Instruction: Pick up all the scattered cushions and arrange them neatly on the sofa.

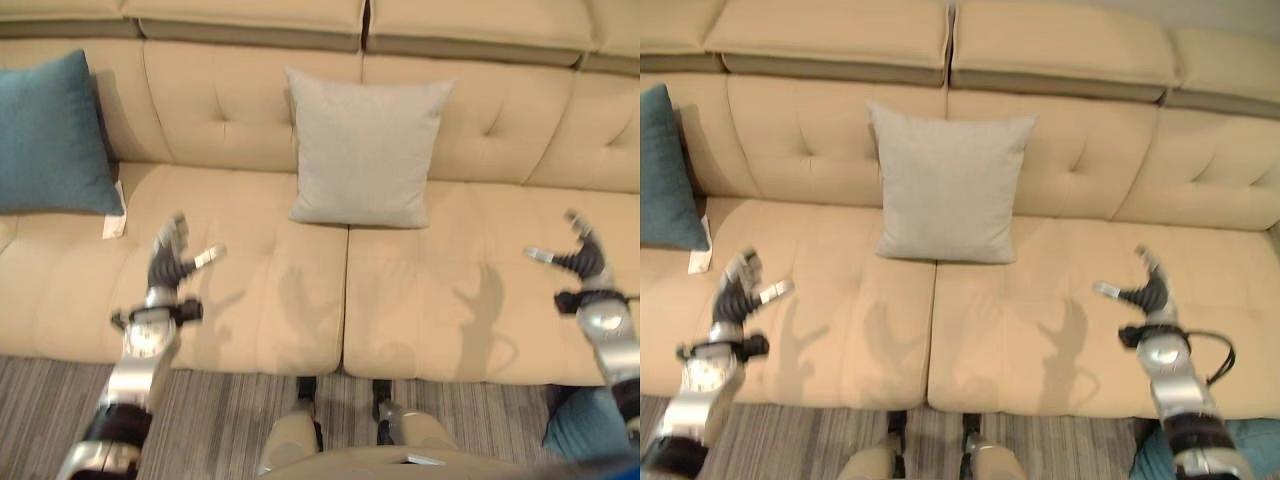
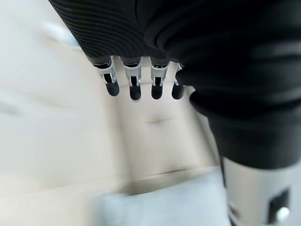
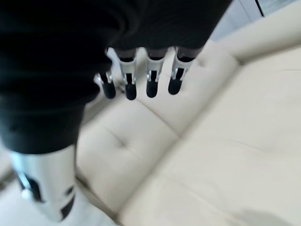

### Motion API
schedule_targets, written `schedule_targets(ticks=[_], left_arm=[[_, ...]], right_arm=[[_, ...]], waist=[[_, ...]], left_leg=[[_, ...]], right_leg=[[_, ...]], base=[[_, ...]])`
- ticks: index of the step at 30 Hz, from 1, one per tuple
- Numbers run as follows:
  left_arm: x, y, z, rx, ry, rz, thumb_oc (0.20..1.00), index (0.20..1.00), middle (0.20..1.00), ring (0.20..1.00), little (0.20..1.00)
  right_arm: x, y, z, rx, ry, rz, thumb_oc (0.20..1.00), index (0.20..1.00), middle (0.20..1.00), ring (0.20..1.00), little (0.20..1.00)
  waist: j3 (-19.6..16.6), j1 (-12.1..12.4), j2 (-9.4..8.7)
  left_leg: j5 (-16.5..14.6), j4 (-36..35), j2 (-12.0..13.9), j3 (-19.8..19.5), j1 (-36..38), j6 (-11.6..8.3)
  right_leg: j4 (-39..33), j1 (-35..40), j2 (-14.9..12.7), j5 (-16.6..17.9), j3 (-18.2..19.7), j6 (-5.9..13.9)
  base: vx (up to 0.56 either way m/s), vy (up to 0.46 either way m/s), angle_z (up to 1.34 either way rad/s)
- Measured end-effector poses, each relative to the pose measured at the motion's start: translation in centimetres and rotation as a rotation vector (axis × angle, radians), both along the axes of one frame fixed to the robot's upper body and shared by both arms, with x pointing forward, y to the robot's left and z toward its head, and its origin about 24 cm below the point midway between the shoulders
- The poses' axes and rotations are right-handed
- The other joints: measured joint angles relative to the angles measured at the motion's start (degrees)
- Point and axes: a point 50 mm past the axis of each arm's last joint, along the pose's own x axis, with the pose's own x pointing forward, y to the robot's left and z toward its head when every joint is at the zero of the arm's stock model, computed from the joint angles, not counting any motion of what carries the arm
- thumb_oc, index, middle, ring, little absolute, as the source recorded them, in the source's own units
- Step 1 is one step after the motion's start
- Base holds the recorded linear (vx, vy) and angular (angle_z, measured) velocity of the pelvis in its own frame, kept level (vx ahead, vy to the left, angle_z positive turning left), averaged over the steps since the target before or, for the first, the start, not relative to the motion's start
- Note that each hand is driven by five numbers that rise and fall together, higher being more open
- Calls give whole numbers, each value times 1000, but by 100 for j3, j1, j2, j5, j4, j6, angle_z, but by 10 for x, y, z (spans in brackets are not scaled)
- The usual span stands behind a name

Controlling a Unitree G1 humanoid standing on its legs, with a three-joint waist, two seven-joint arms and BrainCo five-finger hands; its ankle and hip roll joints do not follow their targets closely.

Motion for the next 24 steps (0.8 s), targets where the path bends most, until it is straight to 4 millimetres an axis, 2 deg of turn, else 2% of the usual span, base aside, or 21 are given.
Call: schedule_targets(ticks=[4, 8, 10, 14, 17, 19, 21, 22, 23, 24], left_arm=[[-48, 5, -60, 1, 334, 45, 1000, 1000, 1000, 1000, 1000], [-85, -19, -109, -39, 608, 12, 1000, 1000, 1000, 1000, 1000], [-112, -36, -132, -44, 785, -39, 1000, 1000, 1000, 1000, 1000], [-137, -45, -145, -54, 925, -39, 1000, 1000, 1000, 1000, 1000], [-143, -44, -147, -47, 948, -35, 1000, 1000, 1000, 1000, 1000], [-138, -45, -146, -46, 943, -40, 1000, 1000, 1000, 1000, 1000], [-127, -47, -145, -41, 920, -52, 1000, 1000, 1000, 1000, 1000], [-118, -55, -146, -44, 906, -81, 1000, 1000, 1000, 1000, 1000], [-120, -64, -149, -62, 912, -95, 1000, 1000, 1000, 1000, 1000], [-118, -68, -150, -73, 907, -99, 1000, 1000, 1000, 1000, 1000]], right_arm=[[-33, -5, -49, 34, 232, -50, 1000, 1000, 1000, 1000, 1000], [-63, 3, -87, 34, 444, -25, 1000, 1000, 1000, 1000, 1000], [-82, 16, -110, 46, 583, 10, 1000, 1000, 1000, 1000, 1000], [-110, 31, -136, 84, 741, 7, 1000, 1000, 1000, 1000, 1000], [-127, 35, -147, 113, 816, -19, 1000, 1000, 1000, 1000, 1000], [-133, 33, -149, 124, 843, -47, 1000, 1000, 1000, 1000, 1000], [-132, 31, -148, 122, 833, -60, 1000, 1000, 1000, 1000, 1000], [-129, 30, -147, 114, 837, -66, 1000, 1000, 1000, 1000, 1000], [-122, 28, -145, 107, 824, -69, 1000, 1000, 1000, 1000, 1000], [-120, 28, -144, 111, 814, -74, 1000, 1000, 1000, 1000, 1000]], waist=[[-184, -17, 45], [-457, -46, 158], [-564, -82, 201], [-635, -97, 197], [-652, -87, 221], [-593, -71, 241], [-394, 3, 195], [-313, 62, 49], [-293, 33, 24], [-294, -28, 63]], left_leg=[[-85, -28, -2, 80, 281, -2], [-133, -32, 3, 146, 468, 24], [-139, -32, 34, 164, 555, 33], [-139, -32, 106, 204, 644, 33], [-140, -28, 236, 223, 658, 34], [-173, 211, 338, 180, 579, -52], [-208, 800, 304, -56, 307, -225], [-445, 1380, -188, -1158, 71, -412], [-700, 1585, -469, -1591, 178, -343], [-929, 1599, -545, -1740, 319, -244]], right_leg=[[-2, 246, -13, -5, 61, -11], [-2, 405, -14, -16, 118, -28], [-2, 482, 3, -24, 118, -40], [-1, 565, 60, -28, 115, -52], [72, 588, 175, -68, 98, -134], [167, 494, 269, -130, 79, -260], [347, 375, 255, -173, 113, -414], [387, 165, 24, -125, 322, -463], [363, 111, -78, -46, 519, -394], [273, 113, -90, 138, 610, -338]], base=[[-19, -8, -11], [-28, -16, -8], [-8, -39, -5], [-21, -59, -3], [-95, -126, 3], [-226, -35, 3], [-221, 46, -27], [-161, 129, -80], [-129, 213, -87], [-96, 235, -71]])
